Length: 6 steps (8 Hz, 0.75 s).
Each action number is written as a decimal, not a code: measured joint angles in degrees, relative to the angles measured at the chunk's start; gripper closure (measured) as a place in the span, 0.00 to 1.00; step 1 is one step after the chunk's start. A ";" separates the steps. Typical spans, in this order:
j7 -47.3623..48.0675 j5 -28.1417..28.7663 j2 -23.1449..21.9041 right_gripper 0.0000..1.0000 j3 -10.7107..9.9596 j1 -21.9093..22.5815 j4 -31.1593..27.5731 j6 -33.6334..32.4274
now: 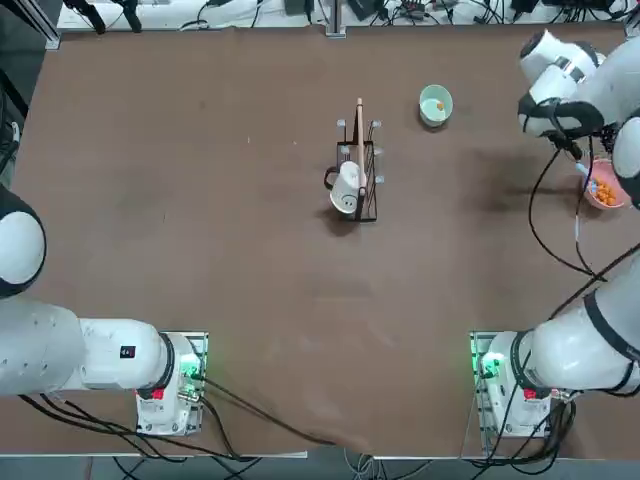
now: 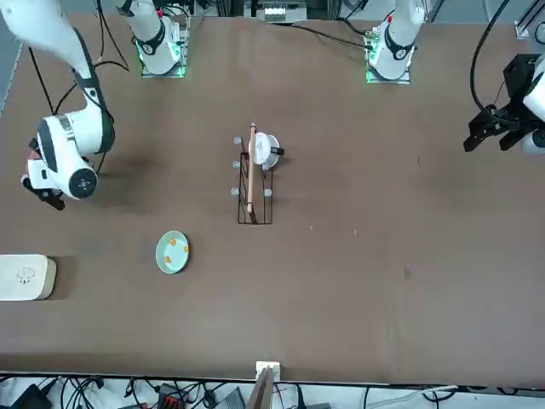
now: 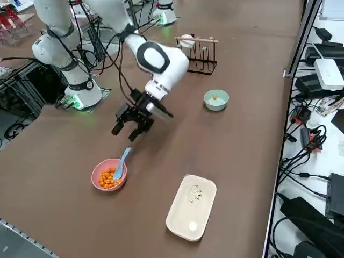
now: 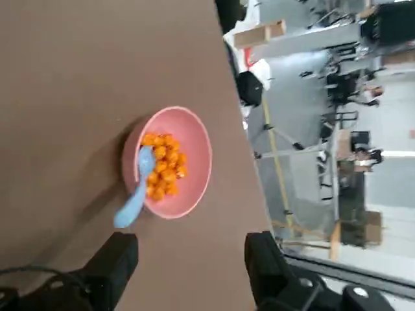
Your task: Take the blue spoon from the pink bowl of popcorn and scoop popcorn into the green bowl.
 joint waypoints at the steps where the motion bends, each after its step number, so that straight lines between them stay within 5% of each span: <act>1: -0.48 3.13 -1.41 0.00 0.62 0.22 0.13 0.03; 6: -20.80 35.30 -9.74 0.00 1.98 1.17 8.95 -5.94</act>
